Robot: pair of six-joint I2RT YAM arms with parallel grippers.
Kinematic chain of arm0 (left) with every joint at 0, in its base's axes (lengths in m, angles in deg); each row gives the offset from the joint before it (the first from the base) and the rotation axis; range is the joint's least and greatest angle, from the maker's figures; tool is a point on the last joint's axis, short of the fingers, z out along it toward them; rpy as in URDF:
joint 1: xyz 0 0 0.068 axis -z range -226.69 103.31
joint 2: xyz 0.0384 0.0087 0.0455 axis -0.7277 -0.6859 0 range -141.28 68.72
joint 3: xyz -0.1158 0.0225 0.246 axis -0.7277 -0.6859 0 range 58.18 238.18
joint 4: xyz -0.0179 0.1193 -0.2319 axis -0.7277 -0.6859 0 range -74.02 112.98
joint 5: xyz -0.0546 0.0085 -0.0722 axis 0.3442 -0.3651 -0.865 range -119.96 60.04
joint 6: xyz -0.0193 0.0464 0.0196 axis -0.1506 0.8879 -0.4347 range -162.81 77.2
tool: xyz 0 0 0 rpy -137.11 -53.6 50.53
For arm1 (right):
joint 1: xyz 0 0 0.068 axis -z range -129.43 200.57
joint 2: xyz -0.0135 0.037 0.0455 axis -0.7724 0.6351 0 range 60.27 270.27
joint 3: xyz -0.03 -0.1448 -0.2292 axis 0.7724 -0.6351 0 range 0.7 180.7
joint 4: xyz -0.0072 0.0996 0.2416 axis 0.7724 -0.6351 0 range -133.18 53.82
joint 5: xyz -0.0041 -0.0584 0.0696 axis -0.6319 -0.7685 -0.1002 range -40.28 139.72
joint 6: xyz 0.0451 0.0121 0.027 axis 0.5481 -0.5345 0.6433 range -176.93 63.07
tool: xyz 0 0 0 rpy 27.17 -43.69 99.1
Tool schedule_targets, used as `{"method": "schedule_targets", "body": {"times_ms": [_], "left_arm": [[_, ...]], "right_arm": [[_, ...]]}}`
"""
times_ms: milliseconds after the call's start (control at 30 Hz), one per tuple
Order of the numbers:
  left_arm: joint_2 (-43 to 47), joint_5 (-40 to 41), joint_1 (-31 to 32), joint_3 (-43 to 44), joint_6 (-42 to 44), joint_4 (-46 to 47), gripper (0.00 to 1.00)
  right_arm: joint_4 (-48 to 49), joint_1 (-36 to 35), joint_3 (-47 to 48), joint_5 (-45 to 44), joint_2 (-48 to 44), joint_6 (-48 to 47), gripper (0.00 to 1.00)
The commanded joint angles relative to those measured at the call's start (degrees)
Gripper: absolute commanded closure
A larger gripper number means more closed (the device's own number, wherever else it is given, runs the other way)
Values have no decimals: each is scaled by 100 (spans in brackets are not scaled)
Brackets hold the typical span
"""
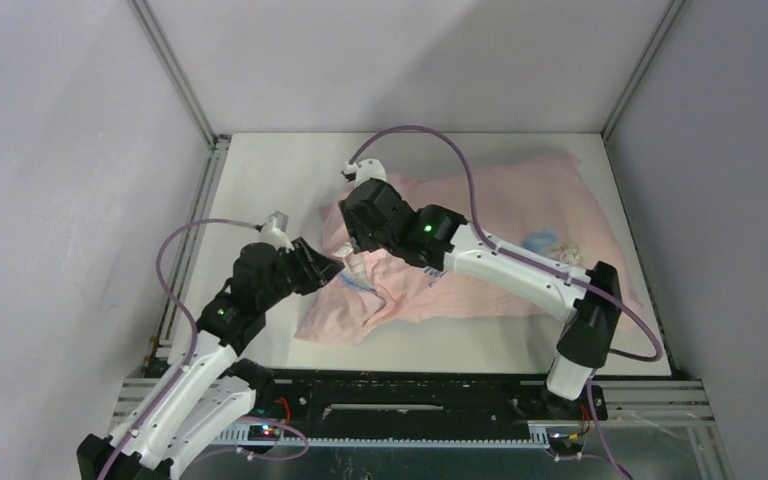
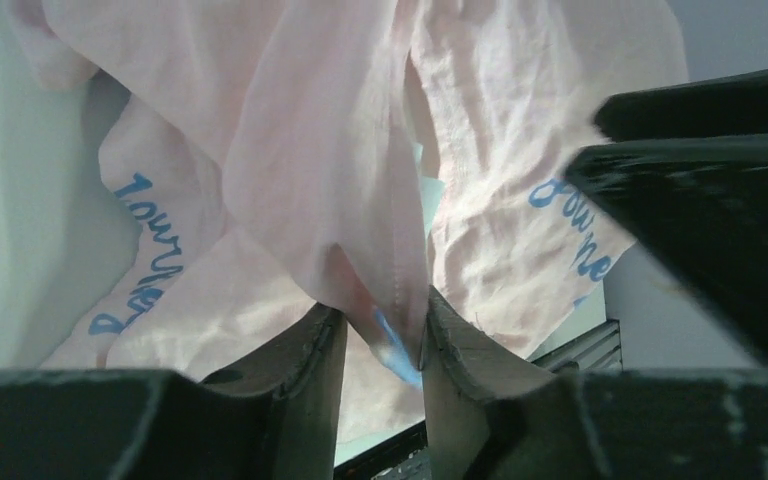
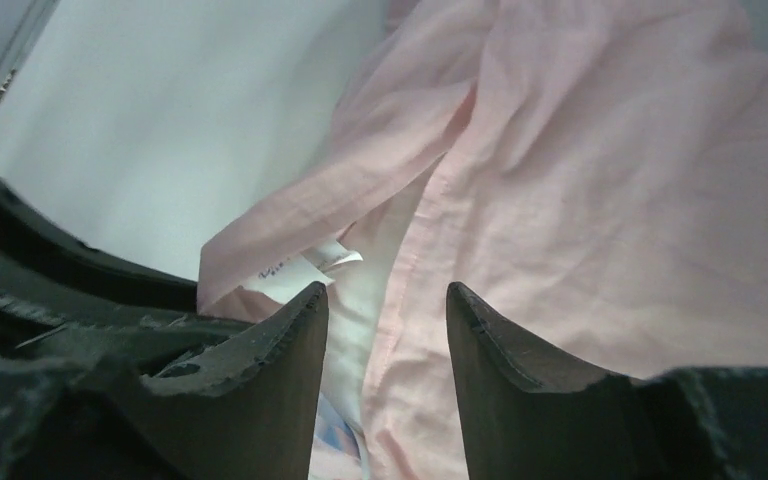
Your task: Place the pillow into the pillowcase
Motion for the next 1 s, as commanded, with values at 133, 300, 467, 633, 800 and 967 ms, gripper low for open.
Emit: {"method": "schedule_targets", "body": {"times_ms": [133,300,467,633,800,967], "left_arm": [[86,411,-33,787,254,-296,59],[-129,480,-40,821,298,-281,58],[-437,484,-53,920,403,-207,58],[-664,462,-52,1061,602,-308,59],[-797,279,-45,1257,796,-434,61],[-1032,-14,-43,1659,1080,-664,78]], "right_arm": [[-621,-35,598,-431,925,-87,51],[-717,34,671,-522,1204,-59,49],[-800,63,682,-694,1002,-20,63],[-596,121,446,-645,405,-41,83],[-388,268,184,-184,-134,42,100],[-14,483,-207,618,-606,165,100]]}}
